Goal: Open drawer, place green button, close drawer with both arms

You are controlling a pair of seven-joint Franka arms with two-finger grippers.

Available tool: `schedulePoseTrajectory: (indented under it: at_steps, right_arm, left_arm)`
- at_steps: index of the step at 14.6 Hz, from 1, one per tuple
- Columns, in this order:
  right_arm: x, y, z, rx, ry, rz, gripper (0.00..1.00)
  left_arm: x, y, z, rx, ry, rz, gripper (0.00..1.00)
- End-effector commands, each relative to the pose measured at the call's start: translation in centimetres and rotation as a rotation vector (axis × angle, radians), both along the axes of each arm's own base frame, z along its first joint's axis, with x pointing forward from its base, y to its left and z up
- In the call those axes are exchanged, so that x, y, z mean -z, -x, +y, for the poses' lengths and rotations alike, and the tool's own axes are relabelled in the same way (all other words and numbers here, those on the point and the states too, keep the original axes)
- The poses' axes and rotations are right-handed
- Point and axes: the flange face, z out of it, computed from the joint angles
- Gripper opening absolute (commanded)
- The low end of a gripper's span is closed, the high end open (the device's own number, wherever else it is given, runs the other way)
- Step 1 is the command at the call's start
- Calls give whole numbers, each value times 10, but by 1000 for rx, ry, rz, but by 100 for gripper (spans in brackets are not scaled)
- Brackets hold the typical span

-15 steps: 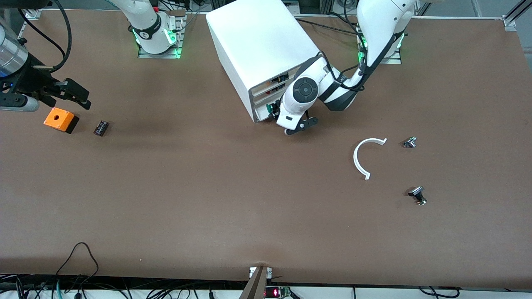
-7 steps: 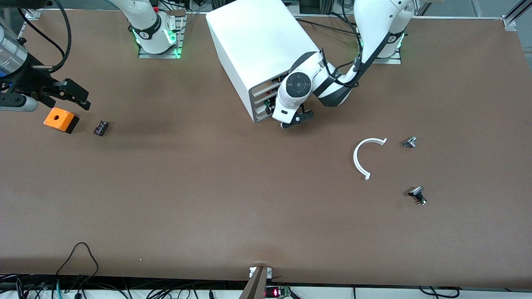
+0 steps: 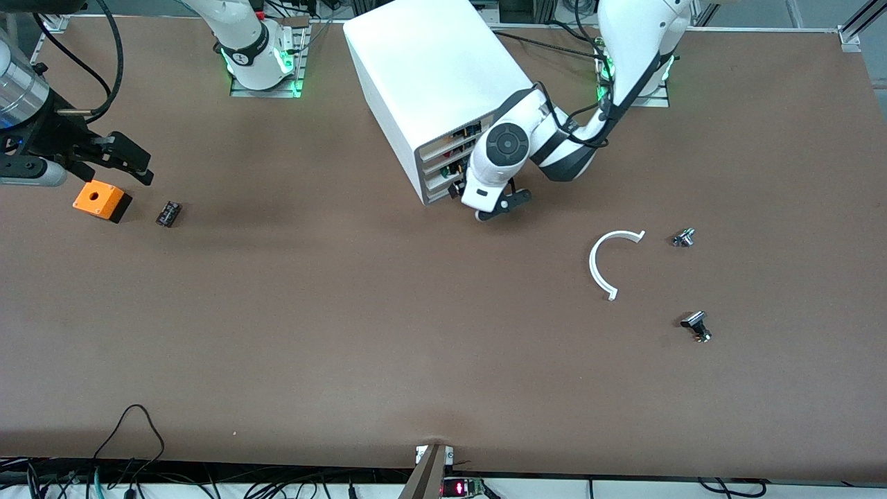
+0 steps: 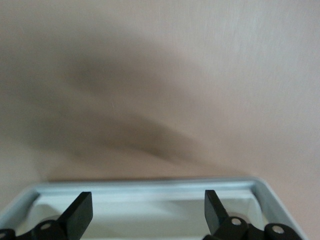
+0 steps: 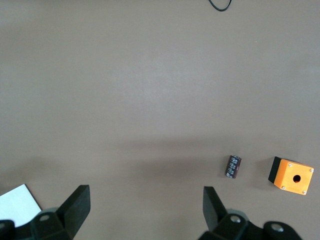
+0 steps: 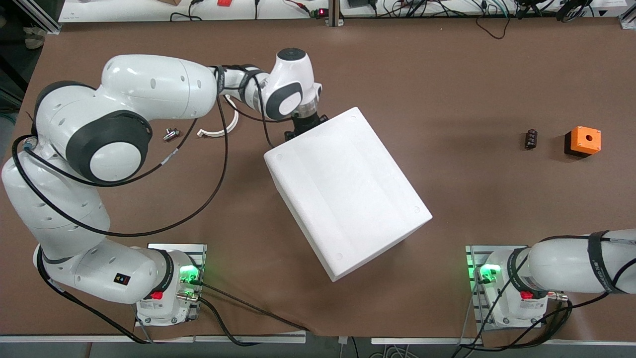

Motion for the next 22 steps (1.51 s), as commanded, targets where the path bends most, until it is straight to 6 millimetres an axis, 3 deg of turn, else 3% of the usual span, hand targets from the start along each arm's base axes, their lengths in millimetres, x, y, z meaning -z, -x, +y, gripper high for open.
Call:
schedulePoseTrajectory:
  at_steps: [1,7,10,11,17,20,22]
  right_arm:
    - [-4,-3,1,-20,7,-12,100]
    - [-10,-3,-1,-15,2,-18,100]
    - [-11,-3,-1,-13,2,-26,100]
    - [-10,-4,-1,-12,2,-24,100]
    - [-10,-4,-2,-13,2,-23,100]
    - [-10,-4,-2,-13,2,-24,100]
    - [-10,-4,-2,-13,2,-24,100]
  left_arm:
    - [-26,-27,33,50,-16,-56,99]
    - [-111,-90,94,197,-33,16,99]
    - [-175,-129,143,268,-9,47,99]
    - [-191,-142,170,279,6,50,99]
    - [-261,-168,282,471,95,-13,99]
    - [-275,-172,336,547,194,-59,99]
    - [-288,-170,363,585,166,-89,99]
